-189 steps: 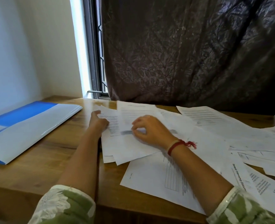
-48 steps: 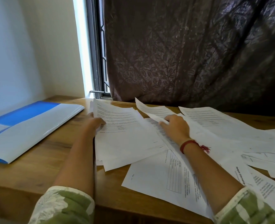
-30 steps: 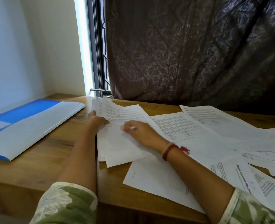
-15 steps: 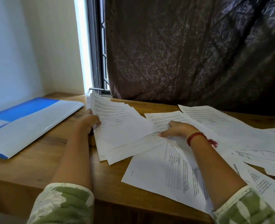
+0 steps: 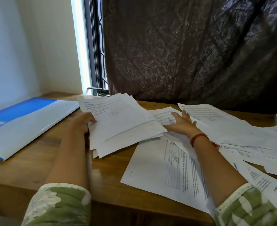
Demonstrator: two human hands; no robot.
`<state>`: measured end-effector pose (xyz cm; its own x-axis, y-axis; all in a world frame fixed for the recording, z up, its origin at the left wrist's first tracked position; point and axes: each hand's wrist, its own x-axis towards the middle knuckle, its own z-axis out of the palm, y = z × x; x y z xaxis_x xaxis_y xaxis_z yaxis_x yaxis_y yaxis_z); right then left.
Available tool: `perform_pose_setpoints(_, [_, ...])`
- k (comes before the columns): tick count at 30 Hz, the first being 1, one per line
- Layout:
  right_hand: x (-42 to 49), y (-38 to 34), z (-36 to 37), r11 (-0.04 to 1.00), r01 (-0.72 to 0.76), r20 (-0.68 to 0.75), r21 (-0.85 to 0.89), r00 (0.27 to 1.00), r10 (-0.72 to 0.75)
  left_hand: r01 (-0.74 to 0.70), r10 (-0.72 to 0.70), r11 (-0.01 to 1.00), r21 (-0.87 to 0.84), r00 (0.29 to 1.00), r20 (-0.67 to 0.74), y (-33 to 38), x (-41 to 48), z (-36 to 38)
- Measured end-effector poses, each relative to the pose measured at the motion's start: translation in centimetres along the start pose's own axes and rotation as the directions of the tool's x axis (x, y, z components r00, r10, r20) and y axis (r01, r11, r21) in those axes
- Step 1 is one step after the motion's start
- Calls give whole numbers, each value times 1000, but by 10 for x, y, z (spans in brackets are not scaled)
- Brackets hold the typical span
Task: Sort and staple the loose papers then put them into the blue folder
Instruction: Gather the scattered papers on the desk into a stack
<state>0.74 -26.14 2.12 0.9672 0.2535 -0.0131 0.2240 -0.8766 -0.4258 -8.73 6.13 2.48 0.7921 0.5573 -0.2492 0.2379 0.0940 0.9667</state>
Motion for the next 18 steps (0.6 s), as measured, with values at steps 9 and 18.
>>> perform_pose_setpoints(9, [11, 15, 15, 997, -2, 198, -80, 980, 18, -41, 39, 999, 34, 997, 73, -2, 0, 2])
perform_pose_setpoints(18, [9, 13, 14, 1000, 4, 37, 9, 999, -4, -45, 44, 999, 19, 998, 50, -3, 0, 1])
